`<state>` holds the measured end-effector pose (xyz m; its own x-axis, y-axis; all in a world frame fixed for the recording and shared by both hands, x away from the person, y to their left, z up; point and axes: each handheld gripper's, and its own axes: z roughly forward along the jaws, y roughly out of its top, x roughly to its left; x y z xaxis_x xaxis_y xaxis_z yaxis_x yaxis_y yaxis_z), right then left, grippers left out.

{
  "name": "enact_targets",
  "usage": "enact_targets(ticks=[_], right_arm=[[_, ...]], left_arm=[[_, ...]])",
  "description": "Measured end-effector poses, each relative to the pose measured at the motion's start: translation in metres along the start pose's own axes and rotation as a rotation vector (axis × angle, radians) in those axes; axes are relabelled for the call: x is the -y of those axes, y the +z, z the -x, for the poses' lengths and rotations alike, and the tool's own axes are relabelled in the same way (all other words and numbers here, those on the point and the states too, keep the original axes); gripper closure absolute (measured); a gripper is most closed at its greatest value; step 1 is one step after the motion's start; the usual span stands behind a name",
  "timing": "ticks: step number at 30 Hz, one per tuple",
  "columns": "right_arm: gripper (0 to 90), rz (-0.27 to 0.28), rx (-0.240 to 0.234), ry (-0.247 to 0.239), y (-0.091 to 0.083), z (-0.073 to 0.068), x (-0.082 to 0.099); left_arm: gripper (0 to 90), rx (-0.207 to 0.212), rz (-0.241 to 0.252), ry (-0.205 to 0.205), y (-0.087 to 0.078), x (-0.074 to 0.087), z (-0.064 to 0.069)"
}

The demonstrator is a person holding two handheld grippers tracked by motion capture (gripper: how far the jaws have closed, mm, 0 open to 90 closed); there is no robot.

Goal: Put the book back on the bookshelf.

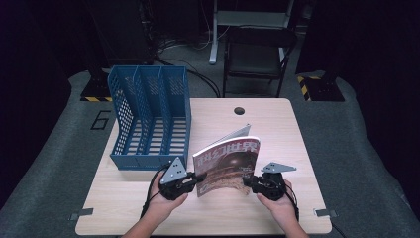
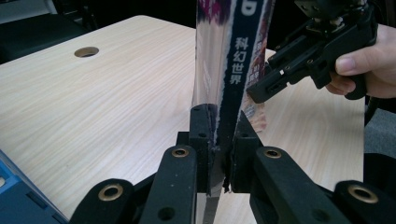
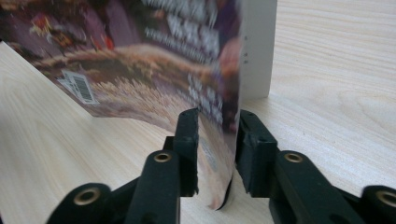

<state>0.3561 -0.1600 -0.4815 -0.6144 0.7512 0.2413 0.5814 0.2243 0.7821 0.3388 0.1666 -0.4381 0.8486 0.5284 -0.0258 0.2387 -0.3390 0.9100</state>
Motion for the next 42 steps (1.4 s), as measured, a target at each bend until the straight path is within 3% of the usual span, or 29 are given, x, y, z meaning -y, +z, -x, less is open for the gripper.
enact_targets(ticks=[4, 7, 17, 22, 23, 25, 28, 30, 38, 42], right_arm=[[66.9, 0.031, -0.004, -0.013, -0.006, 0.000, -0.001], [66.4, 0.065, -0.006, 0.008, -0.012, 0.000, -0.003], [67.3, 0.138, -0.004, -0.011, -0.021, -0.001, -0.006], [71.4, 0.139, -0.006, -0.015, -0.022, -0.001, -0.006], [71.4, 0.137, -0.008, -0.016, -0.023, -0.001, -0.006], [71.4, 0.141, -0.014, -0.010, -0.023, 0.000, -0.006], [72.5, 0.134, -0.016, -0.008, -0.024, -0.001, -0.005], [72.6, 0.132, -0.021, -0.010, -0.024, 0.000, -0.004], [72.4, 0.132, -0.026, -0.003, -0.025, -0.001, -0.003], [72.4, 0.132, -0.029, 0.002, -0.025, -0.001, -0.003]], left_arm=[[82.1, 0.004, 0.007, -0.029, 0.000, 0.000, 0.000], [81.6, 0.003, 0.005, -0.028, 0.000, 0.000, -0.001], [79.3, 0.011, -0.007, -0.044, 0.000, -0.002, -0.002], [73.9, 0.025, -0.011, -0.055, 0.000, -0.003, -0.004], [73.3, 0.026, -0.008, -0.079, 0.001, -0.004, -0.003], [71.3, 0.022, -0.011, -0.075, 0.000, -0.005, -0.005], [66.5, 0.011, -0.001, -0.103, 0.000, -0.008, -0.008], [63.8, 0.027, 0.000, -0.143, -0.001, -0.010, -0.010], [57.5, 0.015, 0.007, -0.146, -0.002, -0.018, -0.013], [54.2, 0.012, -0.013, -0.128, -0.003, -0.026, -0.014]])
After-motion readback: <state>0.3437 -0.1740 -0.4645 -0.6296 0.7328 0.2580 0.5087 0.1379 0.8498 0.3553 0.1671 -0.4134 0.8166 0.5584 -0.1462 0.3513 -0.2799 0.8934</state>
